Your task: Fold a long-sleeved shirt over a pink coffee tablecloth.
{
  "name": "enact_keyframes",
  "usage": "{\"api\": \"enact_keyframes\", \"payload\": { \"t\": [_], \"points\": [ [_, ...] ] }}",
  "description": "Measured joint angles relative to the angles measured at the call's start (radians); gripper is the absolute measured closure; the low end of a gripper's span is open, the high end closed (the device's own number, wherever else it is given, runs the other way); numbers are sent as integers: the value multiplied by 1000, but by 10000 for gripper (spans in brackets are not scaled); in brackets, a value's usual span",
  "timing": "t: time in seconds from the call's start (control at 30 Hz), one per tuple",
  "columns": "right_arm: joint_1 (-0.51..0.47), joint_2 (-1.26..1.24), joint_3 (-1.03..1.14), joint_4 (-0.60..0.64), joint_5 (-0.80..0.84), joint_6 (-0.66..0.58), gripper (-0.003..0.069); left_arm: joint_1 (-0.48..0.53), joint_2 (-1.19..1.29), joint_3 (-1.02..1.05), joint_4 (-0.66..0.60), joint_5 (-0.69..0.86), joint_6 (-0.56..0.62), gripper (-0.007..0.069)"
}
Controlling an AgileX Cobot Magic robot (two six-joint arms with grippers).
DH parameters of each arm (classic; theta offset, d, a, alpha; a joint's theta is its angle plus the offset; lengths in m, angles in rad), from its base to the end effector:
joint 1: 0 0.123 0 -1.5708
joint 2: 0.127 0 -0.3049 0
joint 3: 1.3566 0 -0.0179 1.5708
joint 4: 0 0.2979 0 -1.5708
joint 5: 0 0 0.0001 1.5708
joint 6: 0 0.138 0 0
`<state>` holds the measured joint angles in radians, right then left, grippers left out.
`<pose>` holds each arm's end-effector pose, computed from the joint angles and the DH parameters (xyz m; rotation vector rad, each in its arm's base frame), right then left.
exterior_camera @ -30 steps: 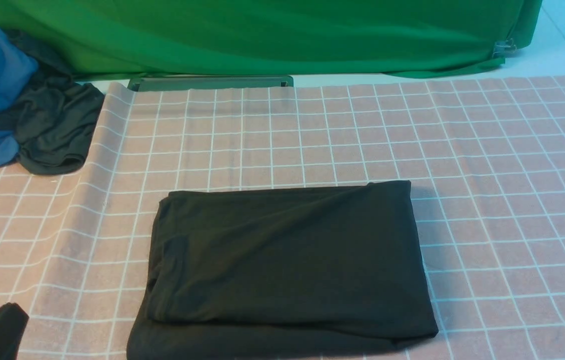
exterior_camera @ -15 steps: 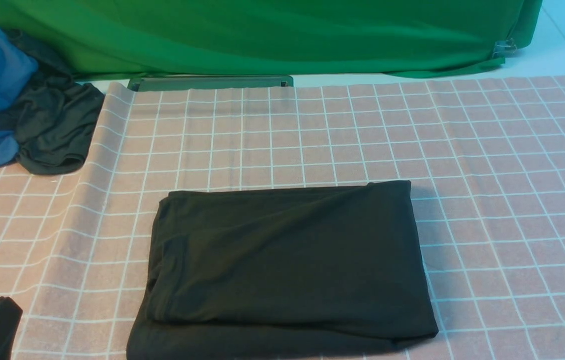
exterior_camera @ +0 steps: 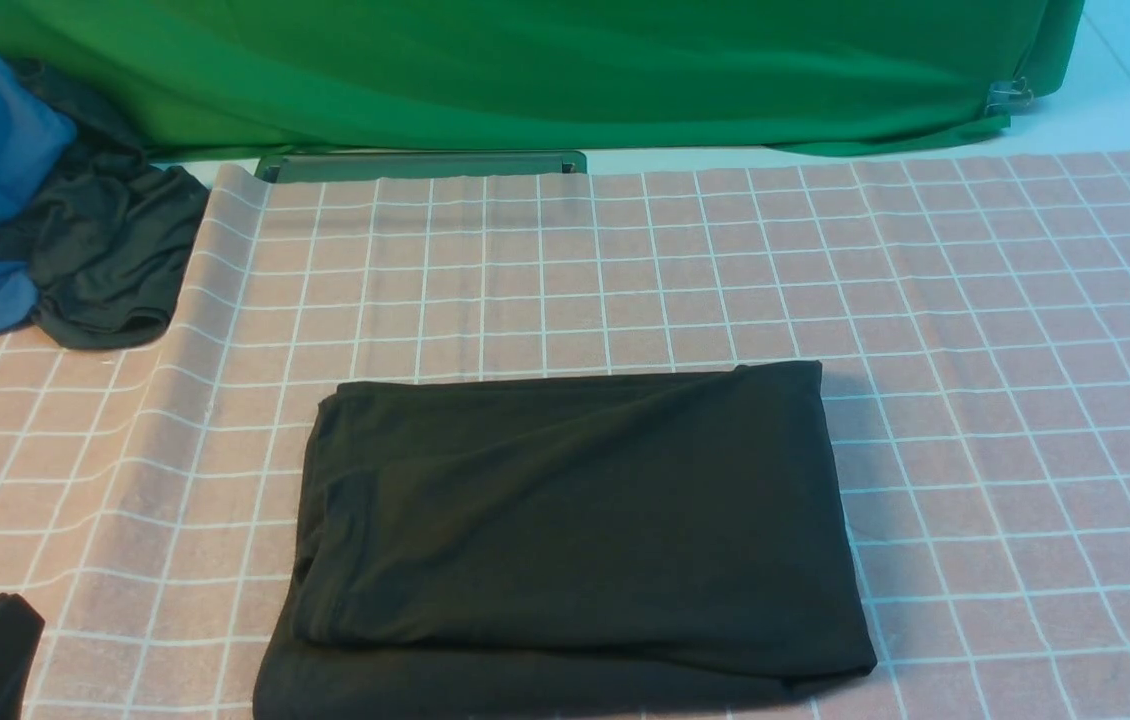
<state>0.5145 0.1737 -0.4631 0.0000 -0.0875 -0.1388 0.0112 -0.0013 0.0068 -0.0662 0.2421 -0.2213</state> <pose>0.0894 0.0505 0.4012 -0.3570 1.0538 0.3364 0.1292 -0.0007 0.1813 -0.2450 1.7181 -0.2158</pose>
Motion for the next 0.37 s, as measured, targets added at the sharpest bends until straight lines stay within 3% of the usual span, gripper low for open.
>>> {"api": "enact_keyframes", "payload": {
  "t": [0.1,0.3,0.37],
  "points": [
    [-13,-1,1,0,19,-19,412,0,0,0,0,0,0,611],
    [-262,-7,133,0,137,-23,411,0,0,0,0,0,0,611],
    [-303,-7,176,0,146,-23,412,0,0,0,0,0,0,611]
  ]
}}
